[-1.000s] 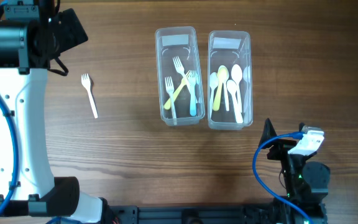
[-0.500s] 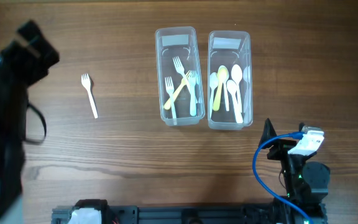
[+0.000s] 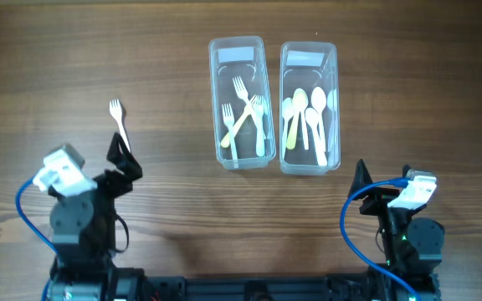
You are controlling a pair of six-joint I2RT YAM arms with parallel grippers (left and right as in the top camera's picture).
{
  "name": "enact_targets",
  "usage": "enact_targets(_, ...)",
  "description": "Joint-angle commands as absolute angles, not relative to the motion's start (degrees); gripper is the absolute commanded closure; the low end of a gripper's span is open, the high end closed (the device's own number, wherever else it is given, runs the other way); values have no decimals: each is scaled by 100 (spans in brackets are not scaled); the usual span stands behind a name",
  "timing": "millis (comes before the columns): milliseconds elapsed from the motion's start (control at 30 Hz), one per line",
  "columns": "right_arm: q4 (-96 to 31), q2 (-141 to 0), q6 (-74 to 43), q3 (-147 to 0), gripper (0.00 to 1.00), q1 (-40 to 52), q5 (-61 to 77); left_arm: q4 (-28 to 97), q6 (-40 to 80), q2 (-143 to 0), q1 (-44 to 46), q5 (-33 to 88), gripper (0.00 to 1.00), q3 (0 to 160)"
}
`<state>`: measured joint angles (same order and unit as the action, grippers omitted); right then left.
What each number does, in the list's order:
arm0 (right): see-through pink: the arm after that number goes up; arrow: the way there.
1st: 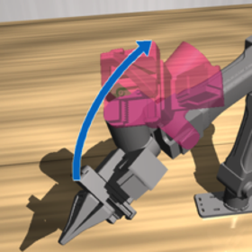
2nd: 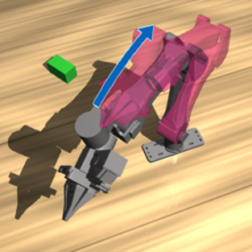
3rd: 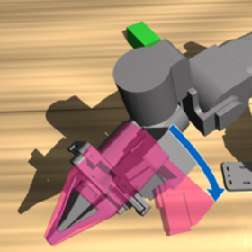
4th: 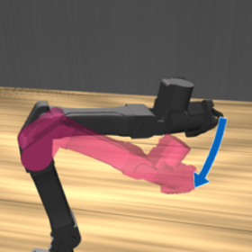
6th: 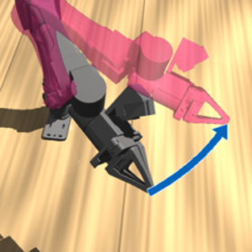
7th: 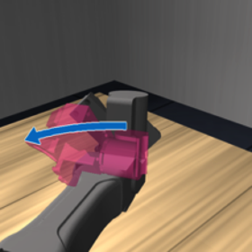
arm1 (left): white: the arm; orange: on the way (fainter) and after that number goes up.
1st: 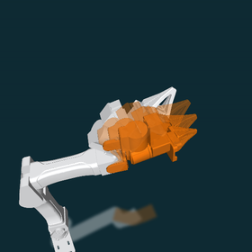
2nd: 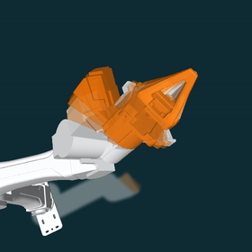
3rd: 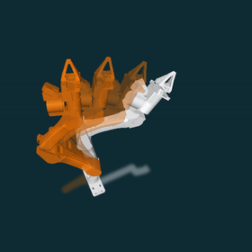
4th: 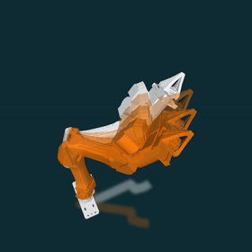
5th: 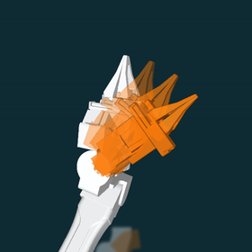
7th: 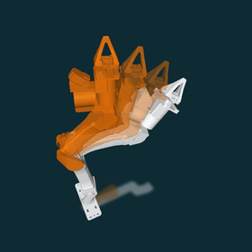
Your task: Pack container
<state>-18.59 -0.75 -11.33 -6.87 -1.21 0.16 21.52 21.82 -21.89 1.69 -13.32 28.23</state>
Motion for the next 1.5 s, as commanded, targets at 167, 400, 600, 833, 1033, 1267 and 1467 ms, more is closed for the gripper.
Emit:
enact_targets(167,-1839,-64,-1216,-672,0,-104,-3,2123,2362,-703,139,-1199,0,1531)
enact_targets(400,-1837,-64,-1216,-672,0,-104,-3,2143,2362,-134,137,-1199,0,987)
enact_targets(600,-1837,-64,-1216,-672,0,-104,-3,2187,2362,-64,137,-1199,0,685)
enact_targets(833,-1839,-64,-1219,-672,0,-104,-3,2182,2359,-58,137,-1199,0,659)
enact_targets(1033,-1837,-64,-1216,-672,0,-104,-3,2182,2359,-58,137,-1199,0,659)
enact_targets(1267,-1837,-64,-1216,-672,0,-104,-3,2182,2359,-58,137,-1201,0,659)
enact_targets(1467,-1839,-64,-1219,-672,0,-104,-3,2182,2359,-58,137,-1199,0,659)
